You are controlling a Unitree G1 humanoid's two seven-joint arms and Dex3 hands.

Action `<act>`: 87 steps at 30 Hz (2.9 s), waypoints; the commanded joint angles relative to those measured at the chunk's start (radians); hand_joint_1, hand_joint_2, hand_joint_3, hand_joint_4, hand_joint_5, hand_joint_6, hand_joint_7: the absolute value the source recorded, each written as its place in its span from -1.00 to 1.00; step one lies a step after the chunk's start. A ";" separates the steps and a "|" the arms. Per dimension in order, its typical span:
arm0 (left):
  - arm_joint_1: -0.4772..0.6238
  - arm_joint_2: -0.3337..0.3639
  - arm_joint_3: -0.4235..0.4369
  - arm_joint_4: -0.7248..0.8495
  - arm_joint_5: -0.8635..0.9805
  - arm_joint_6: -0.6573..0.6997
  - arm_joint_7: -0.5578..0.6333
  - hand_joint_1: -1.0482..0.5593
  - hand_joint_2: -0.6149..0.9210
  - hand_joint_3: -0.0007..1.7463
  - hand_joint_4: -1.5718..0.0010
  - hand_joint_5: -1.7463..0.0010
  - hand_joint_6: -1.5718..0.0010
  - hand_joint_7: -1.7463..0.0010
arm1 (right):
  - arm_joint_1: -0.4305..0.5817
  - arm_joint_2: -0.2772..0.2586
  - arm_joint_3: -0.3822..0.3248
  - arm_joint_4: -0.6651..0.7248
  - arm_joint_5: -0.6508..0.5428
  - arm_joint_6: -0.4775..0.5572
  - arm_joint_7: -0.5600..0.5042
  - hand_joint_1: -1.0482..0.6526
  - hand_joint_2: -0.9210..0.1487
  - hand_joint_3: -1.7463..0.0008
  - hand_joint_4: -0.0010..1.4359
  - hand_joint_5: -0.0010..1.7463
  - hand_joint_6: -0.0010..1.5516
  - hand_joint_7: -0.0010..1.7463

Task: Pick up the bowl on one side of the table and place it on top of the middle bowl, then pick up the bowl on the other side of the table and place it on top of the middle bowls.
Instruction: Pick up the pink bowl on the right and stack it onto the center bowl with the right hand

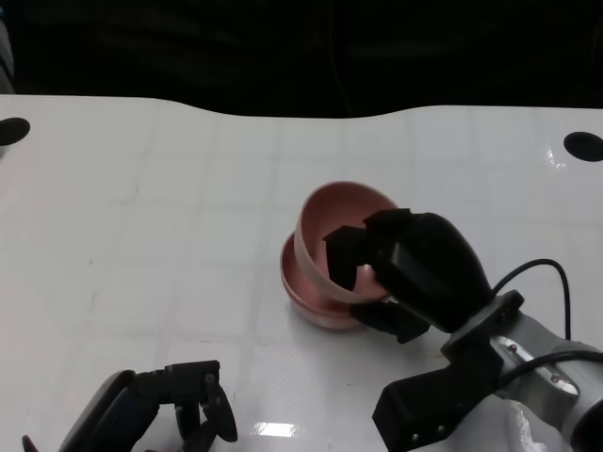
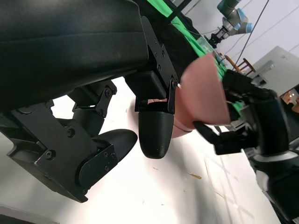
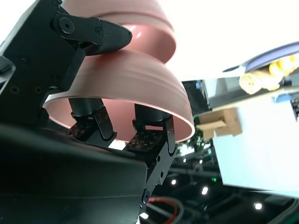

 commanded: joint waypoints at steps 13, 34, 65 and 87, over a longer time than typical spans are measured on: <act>0.007 0.004 0.004 -0.006 0.022 0.010 0.001 0.15 0.38 0.45 -0.03 -0.98 -0.02 -0.62 | -0.087 0.011 0.035 0.098 -0.001 0.046 0.041 -0.19 -0.70 0.65 0.12 -0.20 0.06 -0.52; 0.007 0.008 0.004 -0.006 0.012 0.006 -0.006 0.15 0.38 0.45 -0.02 -0.97 -0.02 -0.62 | 0.104 -0.115 -0.060 -0.364 0.051 0.189 0.270 -0.54 -1.00 0.65 -0.23 -0.59 -0.12 -0.98; 0.009 0.012 0.006 -0.007 0.010 0.000 -0.008 0.16 0.37 0.46 -0.03 -0.96 -0.02 -0.62 | 0.179 -0.151 -0.058 -0.423 0.071 0.256 0.507 -0.79 -1.00 0.70 -0.94 -0.86 -0.84 -1.00; 0.014 0.012 0.007 -0.024 0.007 0.013 -0.013 0.17 0.35 0.49 -0.04 -0.97 -0.04 -0.61 | 0.300 -0.211 -0.072 -0.535 0.060 0.240 0.507 -0.78 -1.00 0.67 -0.93 -0.78 -0.82 -0.97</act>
